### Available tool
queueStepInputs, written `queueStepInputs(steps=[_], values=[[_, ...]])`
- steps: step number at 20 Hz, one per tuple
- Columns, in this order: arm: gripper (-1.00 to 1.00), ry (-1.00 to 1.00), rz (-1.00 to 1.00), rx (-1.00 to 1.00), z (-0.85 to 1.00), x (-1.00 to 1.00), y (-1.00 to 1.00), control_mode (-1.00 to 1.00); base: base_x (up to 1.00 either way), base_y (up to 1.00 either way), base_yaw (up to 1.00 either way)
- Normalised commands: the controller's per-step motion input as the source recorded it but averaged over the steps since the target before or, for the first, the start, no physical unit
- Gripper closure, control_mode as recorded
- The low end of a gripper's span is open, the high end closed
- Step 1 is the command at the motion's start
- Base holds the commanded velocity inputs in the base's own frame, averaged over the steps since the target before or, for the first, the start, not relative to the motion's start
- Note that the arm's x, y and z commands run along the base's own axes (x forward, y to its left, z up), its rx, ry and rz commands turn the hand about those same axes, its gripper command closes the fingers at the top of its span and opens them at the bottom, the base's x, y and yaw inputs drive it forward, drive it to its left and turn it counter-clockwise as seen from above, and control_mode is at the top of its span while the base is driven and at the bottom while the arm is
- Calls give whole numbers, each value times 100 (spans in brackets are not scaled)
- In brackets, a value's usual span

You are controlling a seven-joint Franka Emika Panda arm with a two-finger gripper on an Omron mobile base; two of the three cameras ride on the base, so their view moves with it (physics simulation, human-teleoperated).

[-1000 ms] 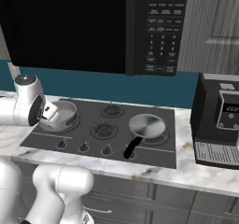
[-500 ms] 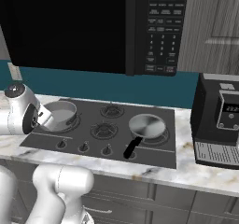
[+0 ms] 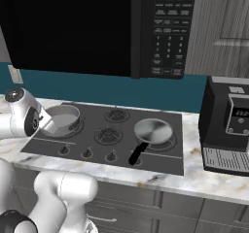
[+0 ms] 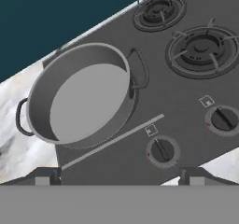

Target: Move the pot and pan from the stove into the sink.

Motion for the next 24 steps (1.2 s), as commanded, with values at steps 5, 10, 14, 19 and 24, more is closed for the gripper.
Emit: queueStepInputs(steps=[5, 10, 14, 19, 24], values=[[-100, 5, -6, 0, -20, 46, 7, -100, 0, 0, 0], [-100, 6, -5, 0, -35, 41, 1, -100, 0, 0, 0], [-100, 4, -4, 0, -34, 38, 1, -100, 0, 0, 0], [-100, 1, -4, 0, -31, 36, 2, -100, 0, 0, 0], [-100, 0, -5, 0, -29, 31, 4, -100, 0, 0, 0]])
